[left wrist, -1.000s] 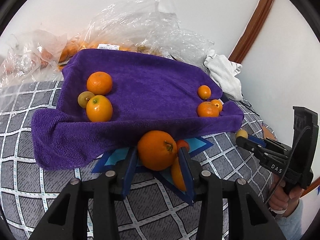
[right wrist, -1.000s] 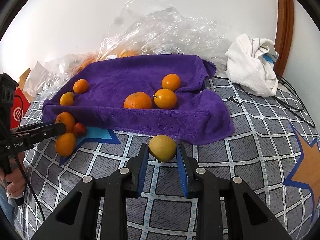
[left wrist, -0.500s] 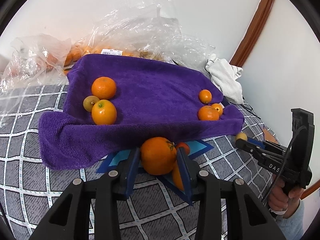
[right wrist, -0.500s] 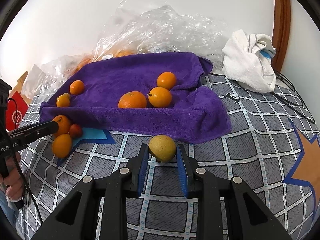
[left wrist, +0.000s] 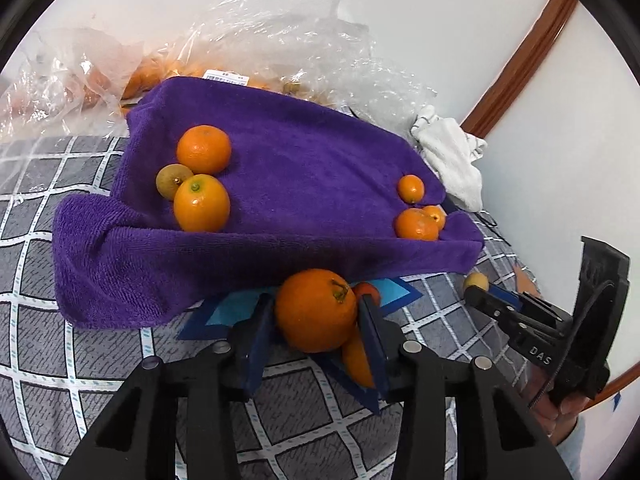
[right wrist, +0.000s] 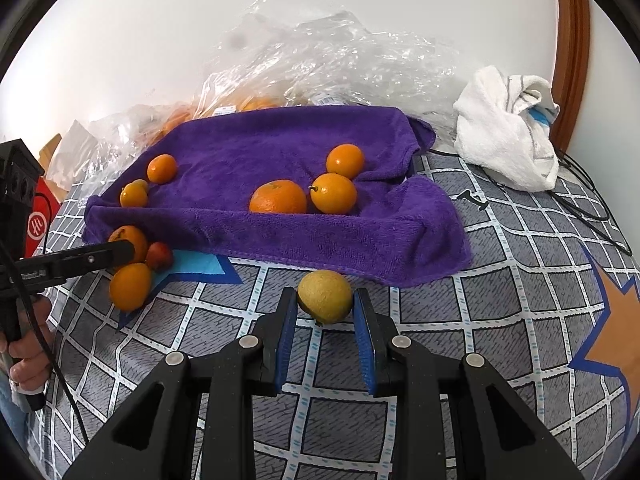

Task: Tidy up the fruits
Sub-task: 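Hold the pear and the large orange lifted above the cover, then carry the held pear and large orange over the purple towel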

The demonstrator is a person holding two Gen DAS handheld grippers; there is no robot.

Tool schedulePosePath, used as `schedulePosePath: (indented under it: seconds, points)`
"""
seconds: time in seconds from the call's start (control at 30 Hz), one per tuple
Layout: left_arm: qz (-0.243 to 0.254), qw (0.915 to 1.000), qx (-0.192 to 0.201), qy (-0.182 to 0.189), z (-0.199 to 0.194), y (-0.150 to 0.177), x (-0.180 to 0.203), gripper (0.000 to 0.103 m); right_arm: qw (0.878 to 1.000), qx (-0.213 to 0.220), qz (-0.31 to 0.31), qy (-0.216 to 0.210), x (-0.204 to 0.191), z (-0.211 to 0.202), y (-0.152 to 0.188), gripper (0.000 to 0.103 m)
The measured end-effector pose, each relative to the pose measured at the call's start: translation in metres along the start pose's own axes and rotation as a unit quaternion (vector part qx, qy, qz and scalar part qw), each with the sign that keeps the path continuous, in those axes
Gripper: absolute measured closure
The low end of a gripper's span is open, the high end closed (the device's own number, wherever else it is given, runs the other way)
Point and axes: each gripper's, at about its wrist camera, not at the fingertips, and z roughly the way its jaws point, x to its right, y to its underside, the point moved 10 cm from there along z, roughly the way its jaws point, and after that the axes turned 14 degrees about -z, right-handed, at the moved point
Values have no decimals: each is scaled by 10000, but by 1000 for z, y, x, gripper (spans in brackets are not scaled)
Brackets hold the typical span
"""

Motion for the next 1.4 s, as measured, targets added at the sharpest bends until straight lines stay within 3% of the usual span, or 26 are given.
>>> schedulePosePath:
  seconds: [0.57, 0.97, 1.4]
  points:
    - [320, 9916, 1245, 103, -57, -29, 14, 63, 9965, 739, 397, -33, 15, -29, -16, 74]
    - [227, 9875, 1558, 4, -73, -42, 5, 63, 9930, 826, 837, -125, 29, -31, -19, 74]
    - [30, 9831, 1824, -120, -88, -54, -10, 63, 9921, 1017, 733, -90, 20, -61, -47, 74]
